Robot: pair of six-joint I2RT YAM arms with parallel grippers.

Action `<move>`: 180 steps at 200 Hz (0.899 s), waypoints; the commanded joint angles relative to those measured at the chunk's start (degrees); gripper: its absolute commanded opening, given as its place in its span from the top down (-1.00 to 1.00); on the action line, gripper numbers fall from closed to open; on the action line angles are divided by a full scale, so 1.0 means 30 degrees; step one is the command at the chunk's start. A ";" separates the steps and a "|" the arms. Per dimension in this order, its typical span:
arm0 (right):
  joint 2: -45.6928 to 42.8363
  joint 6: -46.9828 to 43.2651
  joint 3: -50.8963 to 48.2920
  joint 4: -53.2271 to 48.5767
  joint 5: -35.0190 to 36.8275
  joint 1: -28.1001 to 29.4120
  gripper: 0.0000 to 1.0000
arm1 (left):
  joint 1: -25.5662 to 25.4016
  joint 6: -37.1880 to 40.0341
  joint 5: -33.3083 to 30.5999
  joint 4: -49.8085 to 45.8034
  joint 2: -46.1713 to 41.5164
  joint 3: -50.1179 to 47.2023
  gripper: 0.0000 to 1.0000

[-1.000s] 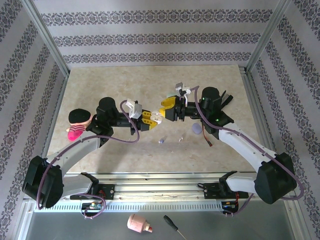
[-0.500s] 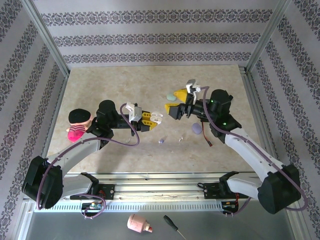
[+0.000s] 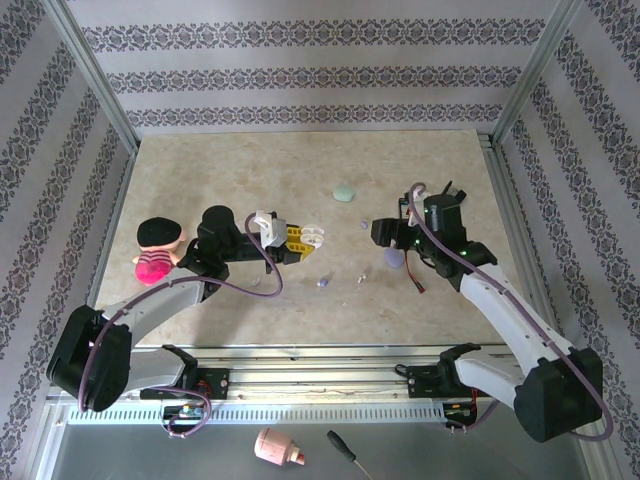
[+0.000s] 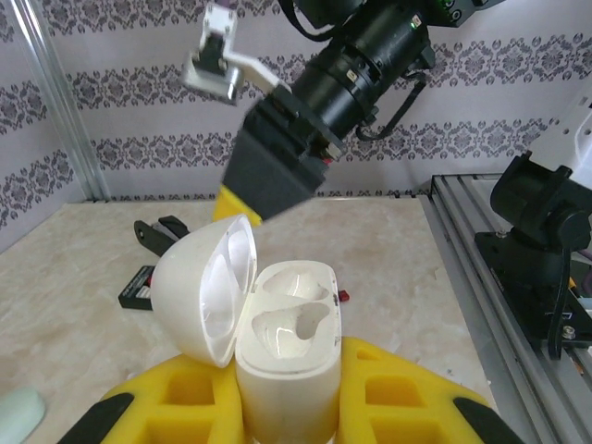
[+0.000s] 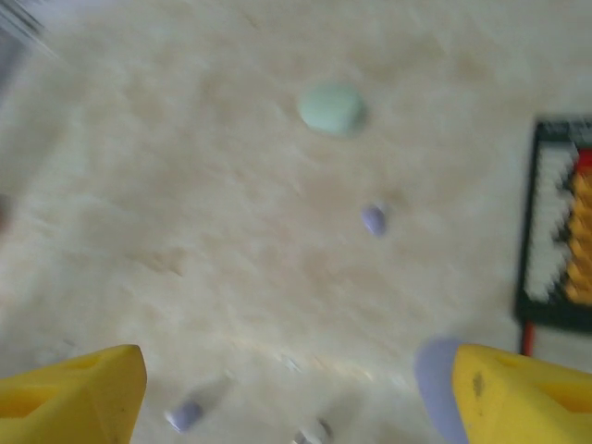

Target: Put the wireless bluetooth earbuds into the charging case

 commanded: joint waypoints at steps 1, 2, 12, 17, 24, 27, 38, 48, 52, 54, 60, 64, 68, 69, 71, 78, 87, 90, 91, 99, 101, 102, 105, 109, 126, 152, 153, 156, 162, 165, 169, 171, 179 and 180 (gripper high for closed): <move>0.1291 0.0769 0.0246 -0.3545 0.3565 0.1338 -0.66 | -0.0194 0.0657 -0.0113 0.1212 0.0436 -0.0278 1.00; 0.1351 0.0807 0.0242 -0.3570 0.3720 0.1415 -0.66 | -0.0194 0.0645 -0.0114 0.1227 0.0441 -0.0299 1.00; 0.2074 0.1380 0.0333 -0.3783 0.4848 0.2219 -0.65 | -0.0210 0.0717 -0.0192 0.1298 0.0604 -0.0374 1.00; 0.2457 0.1712 0.0434 -0.3978 0.5412 0.2525 -0.65 | -0.0196 0.0743 -0.0229 0.1300 0.0660 -0.0384 1.00; 0.3080 0.2253 0.0629 -0.4203 0.5814 0.2859 -0.64 | -0.0194 0.0794 -0.0264 0.1256 0.0694 -0.0425 1.00; 0.3352 0.2525 0.0733 -0.4294 0.5919 0.2931 -0.64 | -0.0202 0.0807 -0.0287 0.1247 0.0704 -0.0432 1.00; 0.4304 0.3606 0.1112 -0.4528 0.6113 0.3275 -0.62 | -0.0202 0.0892 -0.0314 0.1134 0.0681 -0.0543 1.00; 0.5139 0.4189 0.1476 -0.4562 0.5978 0.3707 -0.62 | -0.0210 0.0970 -0.0348 0.1055 0.0665 -0.0655 1.00; 0.5449 0.4279 0.1635 -0.4559 0.6002 0.3929 -0.62 | -0.0195 0.1009 -0.0367 0.1040 0.0629 -0.0685 1.00; 0.5606 0.4354 0.1707 -0.4561 0.6040 0.4035 -0.62 | -0.0195 0.1013 -0.0382 0.1023 0.0645 -0.0697 1.00; 0.6049 0.4448 0.1974 -0.4603 0.6259 0.4421 -0.61 | -0.0194 0.1042 -0.0395 0.0994 0.0594 -0.0751 1.00; 0.6364 0.4577 0.2160 -0.4700 0.6549 0.4631 -0.61 | -0.0207 0.1043 -0.0381 0.1005 0.0607 -0.0788 1.00; 0.6662 0.4727 0.2399 -0.4836 0.6840 0.4853 -0.61 | -0.0195 0.1003 -0.0358 0.1056 0.0637 -0.0816 1.00; 0.6746 0.4821 0.2461 -0.4875 0.6910 0.4901 -0.61 | -0.0195 0.0994 -0.0353 0.1076 0.0644 -0.0832 1.00; 0.6919 0.4944 0.2573 -0.4963 0.6999 0.4960 -0.60 | -0.0195 0.0972 -0.0342 0.1120 0.0663 -0.0844 1.00; 0.7507 0.5309 0.3029 -0.5276 0.7103 0.5146 -0.60 | -0.0214 0.0890 -0.0331 0.1252 0.0682 -0.0908 1.00; 0.8423 0.5688 0.3708 -0.5731 0.6710 0.5184 -0.60 | -0.0195 0.0688 -0.0367 0.1531 0.0795 -0.0981 1.00; 0.8718 0.5778 0.3934 -0.5910 0.6606 0.5184 -0.60 | -0.0194 0.0585 -0.0358 0.1604 0.0830 -0.0985 1.00; 0.8800 0.5801 0.4005 -0.5939 0.6573 0.5169 -0.60 | -0.0194 0.0565 -0.0368 0.1628 0.0828 -0.0990 1.00; 0.9555 0.5924 0.4520 -0.6357 0.6304 0.5212 -0.60 | -0.0196 0.0412 -0.0364 0.1752 0.0927 -0.0958 1.00; 0.9731 0.5959 0.4596 -0.6381 0.6218 0.5228 -0.60 | -0.0195 0.0358 -0.0360 0.1765 0.0947 -0.0927 1.00; 0.9819 0.5950 0.4614 -0.6380 0.6204 0.5235 -0.60 | -0.0209 0.0364 -0.0354 0.1767 0.0960 -0.0931 1.00; 1.0035 0.5928 0.4699 -0.6361 0.6041 0.5253 -0.60 | -0.0218 0.0288 -0.0313 0.1805 0.0949 -0.0920 1.00; 1.0360 0.5824 0.4786 -0.6286 0.5781 0.5295 -0.60 | -0.0196 0.0214 -0.0255 0.1876 0.0995 -0.0892 1.00; 1.1135 0.5395 0.4907 -0.6039 0.4781 0.5349 -0.69 | -0.0209 -0.0063 -0.0112 0.2091 0.0932 -0.0925 1.00; 1.1632 0.5443 0.5182 -0.6320 0.4193 0.5332 -0.96 | -0.0194 0.0089 -0.0226 0.1770 0.0662 -0.0943 1.00; 1.1648 0.5458 0.5170 -0.6320 0.4151 0.5331 -0.97 | -0.0194 0.0097 -0.0243 0.1769 0.0656 -0.0954 1.00; 1.1681 0.5467 0.5175 -0.6294 0.4078 0.5316 -0.96 | -0.0202 0.0112 -0.0237 0.1769 0.0615 -0.0978 1.00; 1.1748 0.5552 0.5140 -0.6186 0.3802 0.5259 -0.96 | -0.0195 0.0135 -0.0263 0.1740 0.0596 -0.0965 1.00; 1.1814 0.5607 0.5127 -0.6131 0.3609 0.5201 -0.96 | -0.0209 0.0135 -0.0301 0.1740 0.0607 -0.0980 1.00; 1.1866 0.5684 0.5102 -0.6063 0.3356 0.5117 -0.96 | -0.0197 0.0120 -0.0303 0.1712 0.0593 -0.0968 1.00; 1.1876 0.5724 0.5094 -0.6043 0.3240 0.5087 -0.97 | -0.0195 0.0124 -0.0323 0.1696 0.0592 -0.0966 1.00; 1.1984 0.5920 0.5058 -0.5913 0.2838 0.4984 -0.92 | -0.0196 0.0152 -0.0348 0.1632 0.0587 -0.0965 1.00; 1.2000 0.5975 0.5050 -0.5941 0.2829 0.4967 -0.91 | -0.0195 0.0173 -0.0363 0.1627 0.0590 -0.0965 1.00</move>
